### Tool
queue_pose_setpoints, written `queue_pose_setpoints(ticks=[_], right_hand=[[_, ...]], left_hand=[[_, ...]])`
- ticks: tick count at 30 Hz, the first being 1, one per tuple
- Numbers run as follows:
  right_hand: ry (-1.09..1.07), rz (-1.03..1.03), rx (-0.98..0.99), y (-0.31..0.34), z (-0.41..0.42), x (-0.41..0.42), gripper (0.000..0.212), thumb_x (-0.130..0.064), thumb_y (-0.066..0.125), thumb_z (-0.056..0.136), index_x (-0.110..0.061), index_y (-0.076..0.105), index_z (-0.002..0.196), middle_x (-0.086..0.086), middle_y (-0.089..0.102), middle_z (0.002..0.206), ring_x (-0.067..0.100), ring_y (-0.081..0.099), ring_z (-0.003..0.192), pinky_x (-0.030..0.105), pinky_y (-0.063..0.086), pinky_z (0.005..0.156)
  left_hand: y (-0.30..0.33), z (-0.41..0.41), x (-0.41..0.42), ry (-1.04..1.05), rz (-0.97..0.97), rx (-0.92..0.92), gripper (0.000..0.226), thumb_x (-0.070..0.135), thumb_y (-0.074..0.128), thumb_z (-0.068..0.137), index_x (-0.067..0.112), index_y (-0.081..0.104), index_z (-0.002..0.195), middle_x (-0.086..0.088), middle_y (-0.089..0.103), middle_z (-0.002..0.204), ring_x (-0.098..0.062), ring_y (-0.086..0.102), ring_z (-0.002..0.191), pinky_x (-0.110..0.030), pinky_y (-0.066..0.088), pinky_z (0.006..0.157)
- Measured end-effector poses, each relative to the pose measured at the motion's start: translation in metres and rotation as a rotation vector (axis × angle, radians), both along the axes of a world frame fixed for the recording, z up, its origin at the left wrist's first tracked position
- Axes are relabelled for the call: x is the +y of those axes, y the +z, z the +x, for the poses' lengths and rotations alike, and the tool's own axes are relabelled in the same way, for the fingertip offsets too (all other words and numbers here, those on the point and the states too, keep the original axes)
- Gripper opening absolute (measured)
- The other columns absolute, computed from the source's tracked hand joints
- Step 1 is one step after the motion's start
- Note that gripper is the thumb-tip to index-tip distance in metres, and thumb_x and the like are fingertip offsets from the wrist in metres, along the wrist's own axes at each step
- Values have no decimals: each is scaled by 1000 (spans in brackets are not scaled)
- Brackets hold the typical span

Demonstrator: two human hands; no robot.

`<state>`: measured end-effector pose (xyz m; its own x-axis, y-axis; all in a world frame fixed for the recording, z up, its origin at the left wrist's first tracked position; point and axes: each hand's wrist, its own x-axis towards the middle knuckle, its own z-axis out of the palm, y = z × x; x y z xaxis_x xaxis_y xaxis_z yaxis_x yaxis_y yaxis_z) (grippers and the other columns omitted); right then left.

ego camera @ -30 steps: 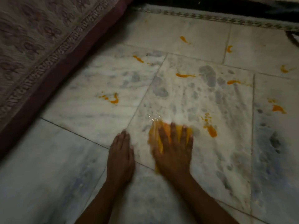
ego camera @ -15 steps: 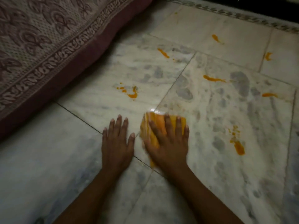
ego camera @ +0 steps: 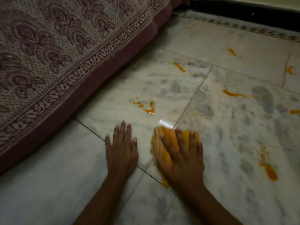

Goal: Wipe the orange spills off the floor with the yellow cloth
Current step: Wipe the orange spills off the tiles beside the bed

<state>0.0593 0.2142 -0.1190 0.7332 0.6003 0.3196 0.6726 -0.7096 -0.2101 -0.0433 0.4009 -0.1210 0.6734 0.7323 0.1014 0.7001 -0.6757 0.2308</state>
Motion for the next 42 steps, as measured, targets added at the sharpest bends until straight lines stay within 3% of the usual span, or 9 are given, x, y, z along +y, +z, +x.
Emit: queue_pose_setpoints(ticks=[4, 9, 12, 17, 24, 30, 37, 39, 42], right_hand=[[-28, -169, 100, 13, 19, -51, 86, -89, 43, 79, -55, 26, 156, -1, 25, 171, 50, 13, 155, 63, 17, 121], [-336, -123, 208, 2, 76, 75, 82, -87, 33, 84, -52, 25, 158, 5, 23, 171, 53, 3, 155, 64, -3, 125], [-123, -2, 34, -7, 47, 97, 71, -75, 51, 87, -44, 47, 151, 8, 41, 163, 49, 24, 153, 61, 10, 126], [88, -166, 48, 6, 33, 8, 83, -85, 49, 81, -51, 34, 155, 2, 31, 169, 42, 22, 156, 60, 26, 120], [-257, -67, 224, 6, 110, 154, 77, -75, 35, 94, -39, 24, 161, 12, 25, 169, 47, 16, 155, 70, 12, 122], [102, -225, 92, 14, 67, 111, 77, -81, 42, 86, -56, 23, 157, -5, 13, 174, 36, 7, 160, 57, 15, 124], [-521, -78, 128, -1, 114, 191, 87, -83, 49, 81, -39, 42, 156, 15, 35, 166, 56, 22, 151, 67, 17, 120], [-430, -21, 123, -5, 131, 235, 81, -77, 55, 82, -38, 48, 153, 16, 38, 164, 59, 25, 148, 69, 15, 120], [62, -100, 11, -4, 121, 238, 74, -73, 53, 84, -49, 41, 153, 4, 30, 169, 48, 17, 155, 63, 10, 122]], left_hand=[[8, -3, 0, -9, -56, -41, 60, 43, 29, 102, 24, 43, 156, 2, 30, 170, -21, 26, 157, -56, 19, 124], [0, -1, 27, 87, -155, -361, 50, 20, 49, 88, 9, 67, 133, -10, 57, 151, -28, 51, 142, -52, 37, 117], [-3, 8, 58, 61, -115, -282, 58, 30, 46, 92, 8, 57, 145, -11, 49, 158, -28, 42, 149, -48, 29, 123], [1, 13, 77, 45, -32, -136, 57, 34, 43, 96, 9, 55, 147, -11, 47, 160, -30, 43, 148, -49, 32, 121], [-7, 16, 79, 68, -56, -153, 57, 30, 44, 97, 11, 51, 151, -7, 40, 165, -25, 36, 154, -49, 27, 125], [1, 14, 78, 61, -60, -148, 58, 30, 41, 97, 9, 53, 150, -8, 39, 165, -28, 39, 152, -53, 33, 123], [7, 19, 78, 85, -59, 9, 64, 33, 41, 98, 19, 36, 161, -3, 23, 173, -24, 25, 158, -52, 20, 126], [3, 21, 77, 103, -44, -18, 65, 33, 43, 97, 21, 36, 161, -2, 23, 173, -22, 26, 158, -52, 23, 125], [2, 20, 77, 120, -24, -57, 66, 33, 46, 95, 18, 40, 159, -2, 26, 171, -24, 30, 157, -54, 28, 123]])
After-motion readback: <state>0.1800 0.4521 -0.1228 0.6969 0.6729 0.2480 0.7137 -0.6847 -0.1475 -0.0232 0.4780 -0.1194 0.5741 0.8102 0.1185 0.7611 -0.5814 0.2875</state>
